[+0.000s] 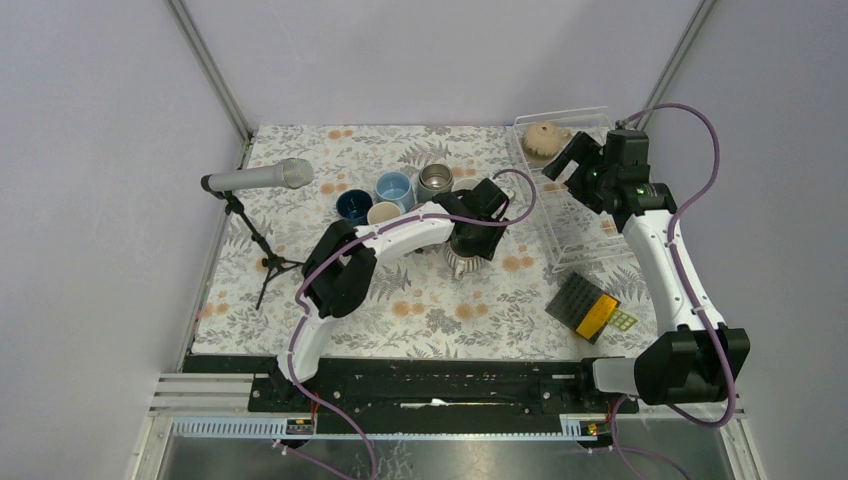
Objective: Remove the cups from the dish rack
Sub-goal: Place the cup at the center of the board, then unload the cup from the dish rack.
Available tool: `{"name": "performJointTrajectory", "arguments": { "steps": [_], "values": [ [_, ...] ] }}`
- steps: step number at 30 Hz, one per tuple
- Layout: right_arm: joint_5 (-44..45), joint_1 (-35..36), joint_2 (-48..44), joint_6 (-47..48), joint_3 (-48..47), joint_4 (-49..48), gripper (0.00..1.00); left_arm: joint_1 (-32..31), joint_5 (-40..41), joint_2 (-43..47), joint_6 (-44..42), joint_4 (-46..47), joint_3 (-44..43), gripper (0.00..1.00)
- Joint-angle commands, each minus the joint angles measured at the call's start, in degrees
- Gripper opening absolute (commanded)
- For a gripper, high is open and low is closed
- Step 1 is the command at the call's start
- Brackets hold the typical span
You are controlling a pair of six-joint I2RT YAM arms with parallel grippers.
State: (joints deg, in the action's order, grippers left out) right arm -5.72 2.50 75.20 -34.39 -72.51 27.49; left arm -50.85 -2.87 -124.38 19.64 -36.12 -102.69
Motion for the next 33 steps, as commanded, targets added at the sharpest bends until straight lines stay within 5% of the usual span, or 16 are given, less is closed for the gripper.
{"name": "performJointTrajectory", "arguments": {
  "steps": [1, 5, 8, 9, 33],
  "values": [
    [-1.35, -0.3, 1.05, 0.32, -2.05, -2.66, 1.0, 0.07, 0.79, 3.96, -0.99, 1.83, -3.21, 0.48],
    [-1.04, -0.26, 2.95, 1.06, -2.99, -3.63, 1.0, 0.06, 1.17, 5.57, -1.08, 1.81, -3.37, 0.65],
    [-0.09, -0.29, 4.9, 1.82, -4.4, -5.02, 1.0, 0.12, 1.72, 7.03, -1.26, 1.78, -3.39, 0.95],
    [0.39, -0.37, 5.98, 2.06, -5.34, -5.25, 1.0, 0.08, 1.93, 7.81, -1.34, 1.77, -3.39, 0.98],
    [-2.27, -1.68, 48.53, 15.48, -44.24, -15.11, 1.0, 0.14, 1.04, 26.9, -3.16, 1.4, 7.86, 0.99]
  ]
}}
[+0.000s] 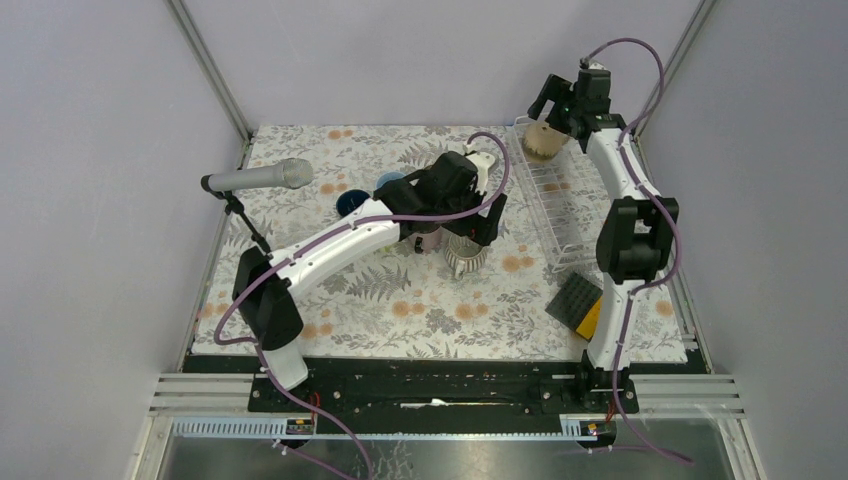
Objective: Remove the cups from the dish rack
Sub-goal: Unload the cup from the dish rack.
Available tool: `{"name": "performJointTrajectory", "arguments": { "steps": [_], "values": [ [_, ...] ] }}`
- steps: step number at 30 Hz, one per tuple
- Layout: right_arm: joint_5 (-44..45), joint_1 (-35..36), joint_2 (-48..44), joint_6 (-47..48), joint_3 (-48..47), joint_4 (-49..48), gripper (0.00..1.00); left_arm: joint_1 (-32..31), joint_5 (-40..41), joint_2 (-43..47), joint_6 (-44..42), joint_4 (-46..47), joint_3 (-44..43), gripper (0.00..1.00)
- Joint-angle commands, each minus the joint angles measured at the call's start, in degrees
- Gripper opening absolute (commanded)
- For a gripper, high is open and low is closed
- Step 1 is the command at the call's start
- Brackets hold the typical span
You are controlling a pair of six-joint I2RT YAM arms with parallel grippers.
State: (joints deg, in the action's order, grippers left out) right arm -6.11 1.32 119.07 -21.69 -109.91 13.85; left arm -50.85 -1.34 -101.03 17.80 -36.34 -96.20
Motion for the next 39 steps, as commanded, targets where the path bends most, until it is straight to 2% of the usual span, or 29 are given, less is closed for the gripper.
{"name": "performJointTrajectory", "arguments": {
  "steps": [1, 18, 39],
  "values": [
    [-2.17, -0.53, 6.12, 2.95, -8.18, -1.58, 1.0, 0.07, -0.76, 3.9, -1.48, 1.61, 1.52, 0.99],
    [-4.86, -0.7, 18.4, 4.93, -19.86, -3.06, 1.0, 0.49, -2.94, 5.82, -2.42, 2.47, 3.13, 0.99],
    [-6.36, -0.97, 22.68, 4.21, -22.15, -2.81, 1.0, 1.5, -5.02, 6.87, -2.14, 3.64, 4.51, 0.99]
  ]
}}
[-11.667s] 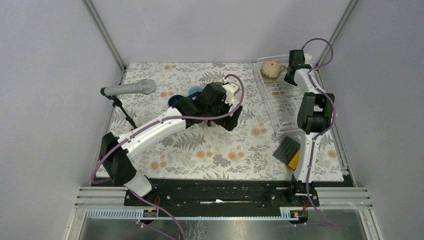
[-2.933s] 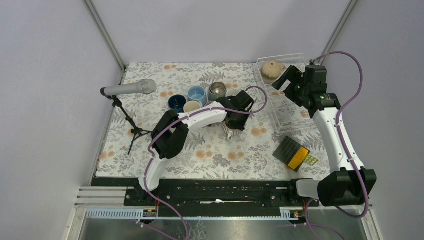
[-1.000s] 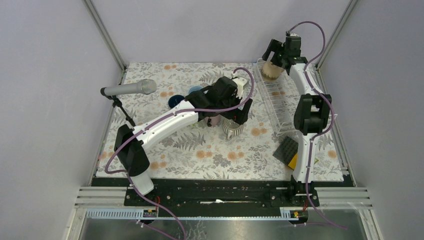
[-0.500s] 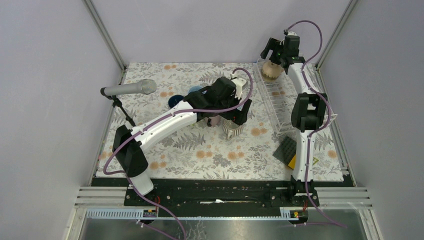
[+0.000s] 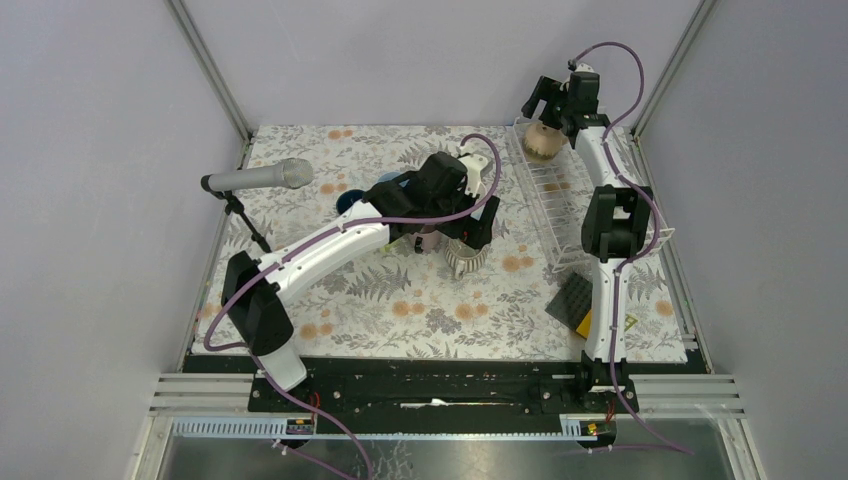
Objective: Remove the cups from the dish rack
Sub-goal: Unload the cup from the dish rack.
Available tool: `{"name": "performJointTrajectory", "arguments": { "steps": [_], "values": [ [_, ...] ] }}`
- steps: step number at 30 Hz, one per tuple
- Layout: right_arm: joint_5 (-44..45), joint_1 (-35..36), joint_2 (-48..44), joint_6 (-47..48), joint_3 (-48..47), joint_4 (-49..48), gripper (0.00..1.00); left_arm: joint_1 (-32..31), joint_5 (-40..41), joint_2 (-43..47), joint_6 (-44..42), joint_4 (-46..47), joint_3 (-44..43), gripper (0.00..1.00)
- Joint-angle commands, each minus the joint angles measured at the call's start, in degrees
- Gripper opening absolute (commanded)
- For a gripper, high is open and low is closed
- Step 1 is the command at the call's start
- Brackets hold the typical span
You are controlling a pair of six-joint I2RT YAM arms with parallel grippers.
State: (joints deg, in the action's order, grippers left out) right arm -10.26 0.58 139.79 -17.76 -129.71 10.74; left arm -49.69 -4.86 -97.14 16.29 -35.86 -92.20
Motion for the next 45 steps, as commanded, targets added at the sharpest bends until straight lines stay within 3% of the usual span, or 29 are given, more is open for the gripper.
{"name": "performJointTrajectory", "arguments": {
  "steps": [1, 34, 45],
  "values": [
    [-2.34, -0.23, 1.71, 0.12, -2.02, 0.35, 1.0, 0.39, -1.51, 3.03, -0.57, 3.3, 0.67, 0.99],
    [-0.7, -0.27, -22.06, -6.54, 26.64, -2.24, 1.0, 0.69, -2.94, 5.64, 0.22, 5.65, 3.81, 0.99],
    [3.12, -1.72, -21.21, -0.41, 25.22, -0.3, 1.0, 0.66, -3.48, 6.12, 0.31, 6.0, 4.17, 0.99]
  ]
}}
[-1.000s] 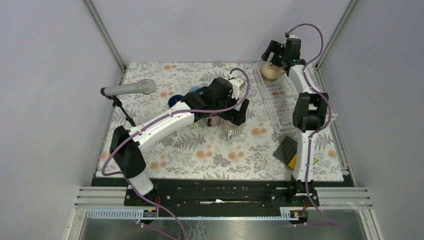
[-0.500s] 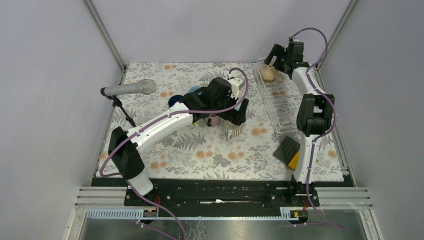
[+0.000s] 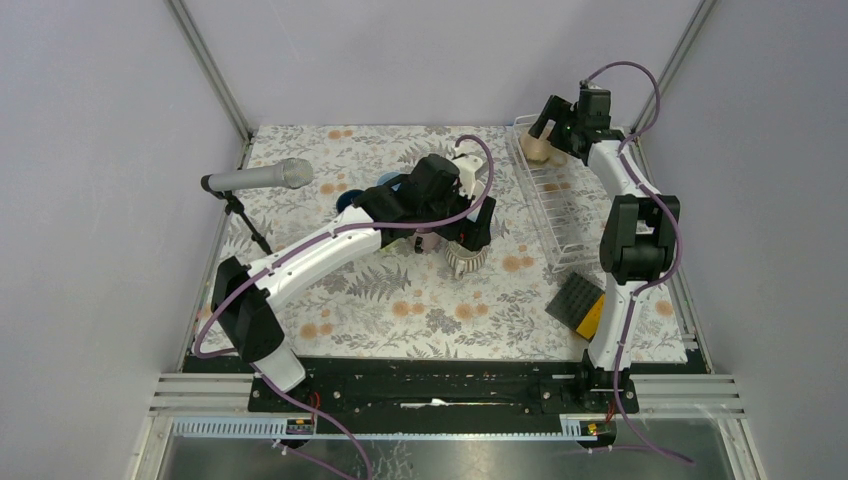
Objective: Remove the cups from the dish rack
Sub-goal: Unload the cup from the dish rack.
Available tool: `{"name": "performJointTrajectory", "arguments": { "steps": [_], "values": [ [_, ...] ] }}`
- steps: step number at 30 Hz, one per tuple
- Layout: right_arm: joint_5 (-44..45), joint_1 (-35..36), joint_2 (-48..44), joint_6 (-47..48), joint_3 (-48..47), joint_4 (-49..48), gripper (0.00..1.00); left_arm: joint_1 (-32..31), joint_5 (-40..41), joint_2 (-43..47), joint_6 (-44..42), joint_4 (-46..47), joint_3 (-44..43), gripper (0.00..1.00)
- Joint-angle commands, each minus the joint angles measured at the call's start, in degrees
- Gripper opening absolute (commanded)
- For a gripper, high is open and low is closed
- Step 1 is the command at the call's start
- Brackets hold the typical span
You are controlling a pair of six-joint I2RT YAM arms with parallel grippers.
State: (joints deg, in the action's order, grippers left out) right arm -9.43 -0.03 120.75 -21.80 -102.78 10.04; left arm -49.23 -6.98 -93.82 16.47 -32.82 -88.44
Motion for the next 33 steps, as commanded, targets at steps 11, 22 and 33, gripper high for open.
{"name": "performJointTrajectory", "arguments": {
  "steps": [11, 22, 33],
  "values": [
    [-2.97, -2.78, 2.17, 4.71, -3.9, 0.64, 1.0, 0.22, -1.72, 3.04, 0.23, 3.24, 0.49, 0.99],
    [-6.73, -2.7, 1.2, 3.11, 1.46, -3.8, 1.0, 0.21, -1.68, 3.51, 0.23, 3.51, 0.87, 0.99],
    [-9.3, -2.71, -4.01, 0.91, 9.6, -6.87, 1.0, 0.2, -1.85, 3.56, 0.34, 3.55, 0.96, 0.99]
  ]
}}
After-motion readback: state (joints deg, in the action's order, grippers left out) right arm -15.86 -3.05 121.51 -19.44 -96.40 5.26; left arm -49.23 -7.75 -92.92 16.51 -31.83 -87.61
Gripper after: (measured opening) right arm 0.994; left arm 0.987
